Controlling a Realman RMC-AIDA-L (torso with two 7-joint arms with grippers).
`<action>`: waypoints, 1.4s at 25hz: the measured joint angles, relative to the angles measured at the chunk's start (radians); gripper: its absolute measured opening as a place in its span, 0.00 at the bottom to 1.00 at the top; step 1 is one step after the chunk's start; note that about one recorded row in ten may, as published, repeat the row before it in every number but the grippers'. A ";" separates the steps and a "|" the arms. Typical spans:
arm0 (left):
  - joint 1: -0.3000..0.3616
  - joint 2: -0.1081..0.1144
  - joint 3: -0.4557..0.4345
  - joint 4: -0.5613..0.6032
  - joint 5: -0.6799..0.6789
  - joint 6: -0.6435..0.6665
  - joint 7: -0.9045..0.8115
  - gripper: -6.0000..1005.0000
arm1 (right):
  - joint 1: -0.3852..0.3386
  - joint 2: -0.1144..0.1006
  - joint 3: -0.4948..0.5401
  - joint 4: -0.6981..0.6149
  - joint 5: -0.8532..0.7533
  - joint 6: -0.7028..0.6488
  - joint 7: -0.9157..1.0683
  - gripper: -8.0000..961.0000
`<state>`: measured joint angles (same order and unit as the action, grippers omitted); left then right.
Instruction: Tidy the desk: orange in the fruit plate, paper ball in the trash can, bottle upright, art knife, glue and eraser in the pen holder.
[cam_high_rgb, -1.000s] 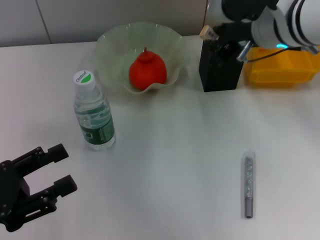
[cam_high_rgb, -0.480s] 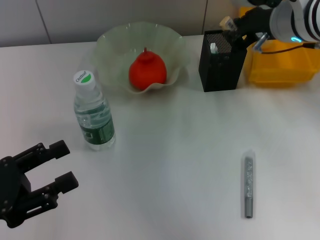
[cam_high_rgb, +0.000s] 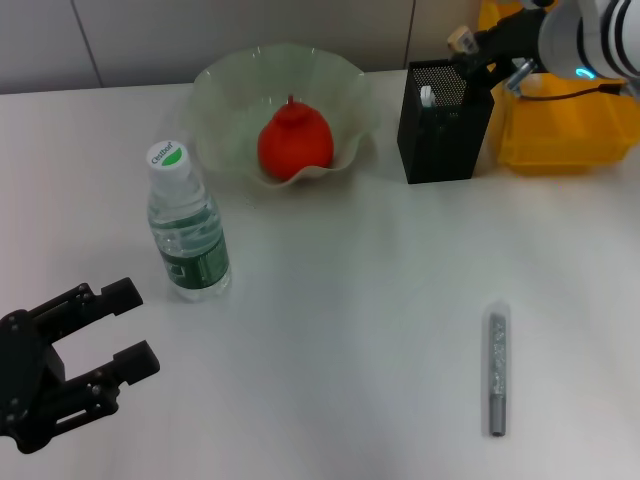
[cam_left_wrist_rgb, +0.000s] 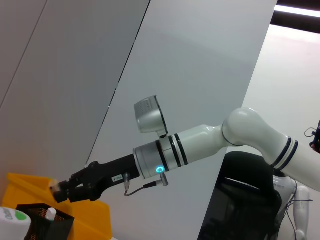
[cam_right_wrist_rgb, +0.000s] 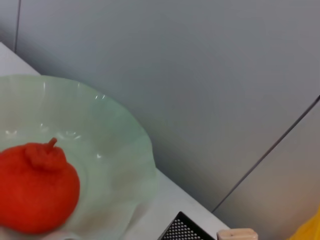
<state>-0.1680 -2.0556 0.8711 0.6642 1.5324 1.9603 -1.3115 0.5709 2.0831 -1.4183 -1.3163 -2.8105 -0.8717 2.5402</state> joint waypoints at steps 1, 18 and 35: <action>0.000 0.000 0.000 0.000 0.000 0.000 0.000 0.74 | 0.006 0.000 0.000 0.010 0.000 0.001 0.000 0.29; 0.001 0.003 -0.008 -0.002 0.002 -0.003 0.002 0.74 | 0.071 -0.002 0.000 0.128 -0.005 -0.001 -0.010 0.30; 0.000 0.005 -0.009 -0.001 0.000 -0.001 -0.001 0.74 | 0.007 0.004 -0.021 -0.021 0.002 0.004 0.023 0.37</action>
<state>-0.1676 -2.0508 0.8619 0.6627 1.5323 1.9594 -1.3126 0.5776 2.0866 -1.4394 -1.3373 -2.8086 -0.8675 2.5630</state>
